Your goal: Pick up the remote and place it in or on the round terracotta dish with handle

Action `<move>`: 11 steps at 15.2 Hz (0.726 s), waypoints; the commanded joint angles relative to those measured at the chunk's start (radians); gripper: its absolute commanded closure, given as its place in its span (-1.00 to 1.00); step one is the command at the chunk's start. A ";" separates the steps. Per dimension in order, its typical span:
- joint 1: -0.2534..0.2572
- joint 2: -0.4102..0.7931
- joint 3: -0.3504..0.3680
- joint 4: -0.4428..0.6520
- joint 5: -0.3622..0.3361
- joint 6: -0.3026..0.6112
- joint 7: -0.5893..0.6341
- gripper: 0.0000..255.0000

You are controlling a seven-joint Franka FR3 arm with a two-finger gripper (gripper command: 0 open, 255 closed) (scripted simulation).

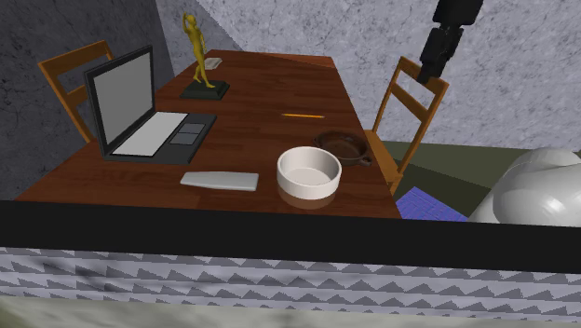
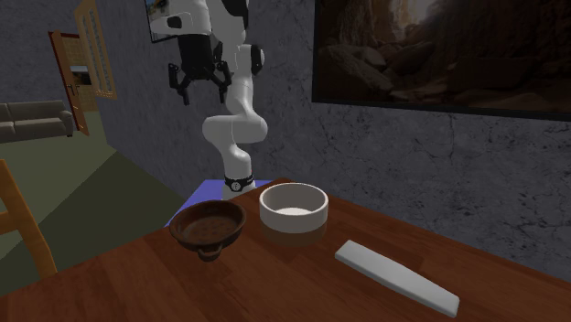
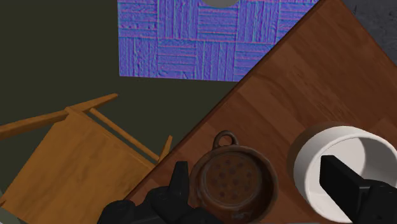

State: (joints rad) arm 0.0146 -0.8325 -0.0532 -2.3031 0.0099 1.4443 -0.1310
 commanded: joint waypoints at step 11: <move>0.091 0.259 0.097 0.017 0.052 0.250 -0.016 -1.00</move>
State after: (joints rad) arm 0.0964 -0.6060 0.0318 -2.2931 0.0564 1.6664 -0.1468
